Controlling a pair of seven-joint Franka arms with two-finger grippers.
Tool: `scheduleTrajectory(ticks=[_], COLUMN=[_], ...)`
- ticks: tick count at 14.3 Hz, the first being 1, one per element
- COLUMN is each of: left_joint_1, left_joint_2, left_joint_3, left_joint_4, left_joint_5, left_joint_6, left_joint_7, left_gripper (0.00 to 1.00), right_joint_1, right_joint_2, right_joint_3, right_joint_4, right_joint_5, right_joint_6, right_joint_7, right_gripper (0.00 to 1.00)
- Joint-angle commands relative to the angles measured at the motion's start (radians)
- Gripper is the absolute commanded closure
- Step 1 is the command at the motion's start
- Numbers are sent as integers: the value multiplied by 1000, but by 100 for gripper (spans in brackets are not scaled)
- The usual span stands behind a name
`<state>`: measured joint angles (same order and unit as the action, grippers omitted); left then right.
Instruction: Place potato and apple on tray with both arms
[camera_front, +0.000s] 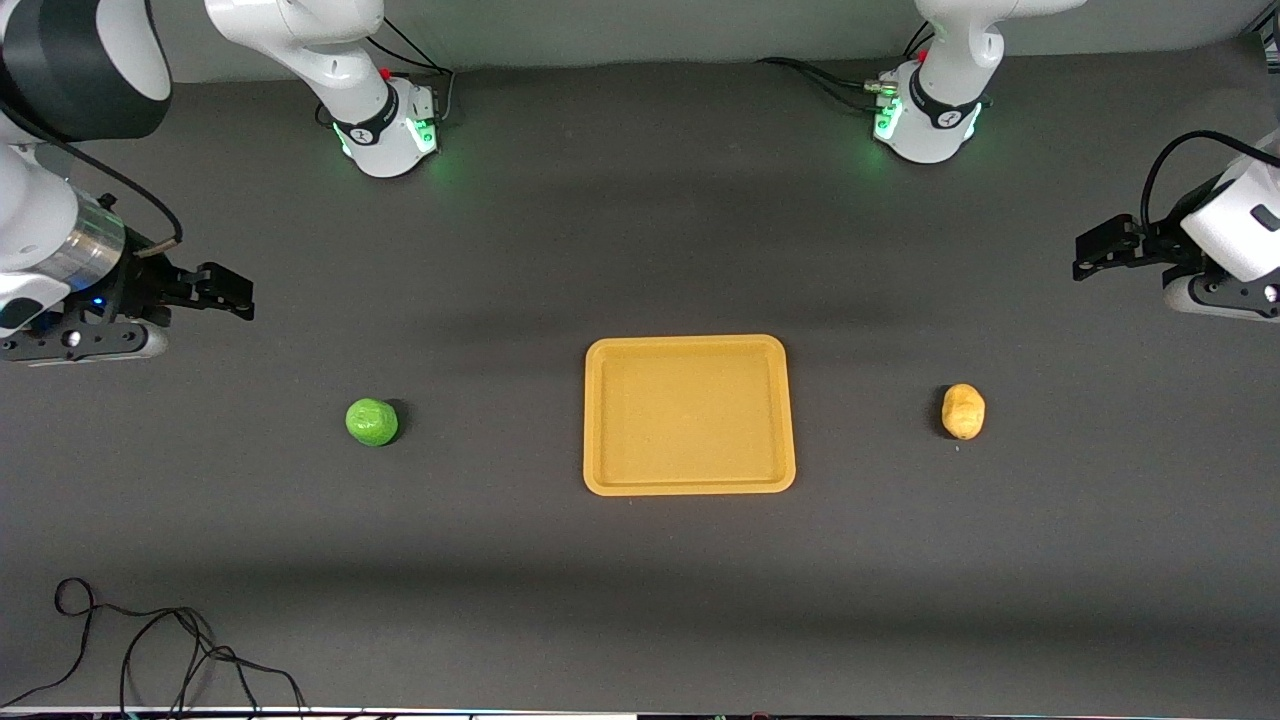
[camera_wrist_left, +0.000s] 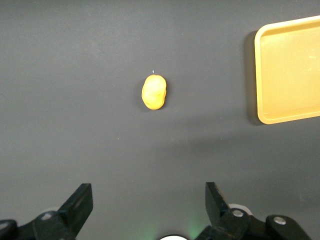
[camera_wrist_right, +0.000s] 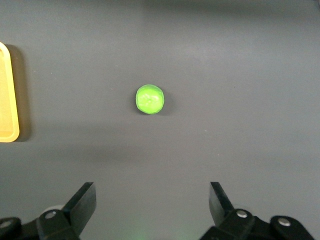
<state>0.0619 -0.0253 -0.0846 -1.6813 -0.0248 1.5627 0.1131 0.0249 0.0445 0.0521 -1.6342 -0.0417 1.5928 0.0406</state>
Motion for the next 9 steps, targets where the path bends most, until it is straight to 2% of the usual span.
scheduleTrajectory(ticks=[1, 9], left_joint_1=[1, 4], left_joint_2=[-2, 10], left_joint_3=[-1, -1], left_joint_4=[-3, 17], left_joint_5=[-6, -9], left_joint_6=[-6, -7], left_joint_7=[14, 13], left_gripper=[0, 0], right_joint_1=[1, -3], right_joint_2=[-1, 12], right_joint_3=[-8, -8], right_joint_4=[-9, 2], right_joint_5=[23, 40], right_joint_6=[36, 79], right_joint_7=[16, 22], right_gripper=[0, 0])
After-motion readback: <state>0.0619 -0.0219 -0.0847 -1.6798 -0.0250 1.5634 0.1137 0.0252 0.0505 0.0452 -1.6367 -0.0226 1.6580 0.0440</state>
